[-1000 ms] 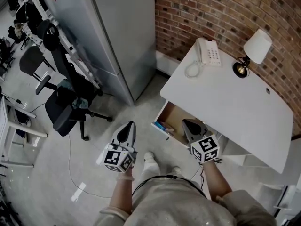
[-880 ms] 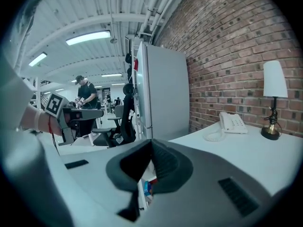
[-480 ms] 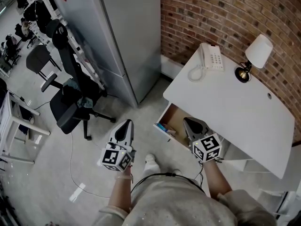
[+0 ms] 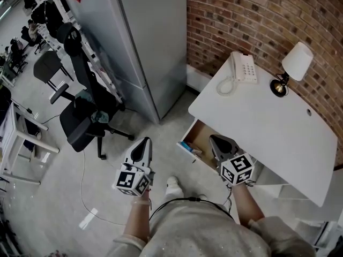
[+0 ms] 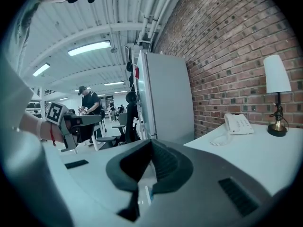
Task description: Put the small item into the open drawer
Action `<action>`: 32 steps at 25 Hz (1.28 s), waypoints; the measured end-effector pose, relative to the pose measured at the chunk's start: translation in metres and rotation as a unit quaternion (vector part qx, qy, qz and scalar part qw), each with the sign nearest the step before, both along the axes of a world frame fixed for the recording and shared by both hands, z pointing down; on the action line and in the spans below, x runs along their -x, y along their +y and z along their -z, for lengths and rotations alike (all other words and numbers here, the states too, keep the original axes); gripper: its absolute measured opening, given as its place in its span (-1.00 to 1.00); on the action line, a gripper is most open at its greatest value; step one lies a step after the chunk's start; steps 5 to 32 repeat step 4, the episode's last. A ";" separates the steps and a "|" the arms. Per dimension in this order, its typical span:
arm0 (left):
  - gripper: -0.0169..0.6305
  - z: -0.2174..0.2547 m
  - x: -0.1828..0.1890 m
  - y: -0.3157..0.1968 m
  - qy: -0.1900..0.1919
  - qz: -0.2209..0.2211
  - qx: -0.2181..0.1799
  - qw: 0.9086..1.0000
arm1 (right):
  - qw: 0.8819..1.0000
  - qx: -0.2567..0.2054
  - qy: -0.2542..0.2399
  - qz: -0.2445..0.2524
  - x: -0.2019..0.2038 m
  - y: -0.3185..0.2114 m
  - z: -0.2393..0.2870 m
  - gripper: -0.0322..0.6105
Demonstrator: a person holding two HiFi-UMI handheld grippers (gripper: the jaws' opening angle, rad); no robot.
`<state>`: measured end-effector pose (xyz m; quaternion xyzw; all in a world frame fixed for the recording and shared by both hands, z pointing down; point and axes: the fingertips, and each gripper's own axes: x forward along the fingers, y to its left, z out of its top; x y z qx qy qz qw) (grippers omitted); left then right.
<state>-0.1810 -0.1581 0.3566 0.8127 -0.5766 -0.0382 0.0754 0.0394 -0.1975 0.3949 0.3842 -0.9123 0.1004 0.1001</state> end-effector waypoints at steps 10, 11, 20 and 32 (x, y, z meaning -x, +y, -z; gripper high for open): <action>-0.93 0.000 0.001 -0.002 0.003 0.000 0.000 1.000 | 1.000 0.004 -0.005 0.002 0.001 -0.002 -0.001 -0.89; -0.93 0.000 0.001 -0.002 0.003 0.000 0.000 1.000 | 1.000 0.004 -0.005 0.002 0.001 -0.002 -0.001 -0.89; -0.93 0.000 0.001 -0.002 0.003 0.000 0.000 1.000 | 1.000 0.004 -0.005 0.002 0.001 -0.002 -0.001 -0.89; -0.93 0.000 0.001 -0.002 0.003 0.000 0.000 1.000 | 1.000 0.004 -0.005 0.002 0.001 -0.002 -0.001 -0.89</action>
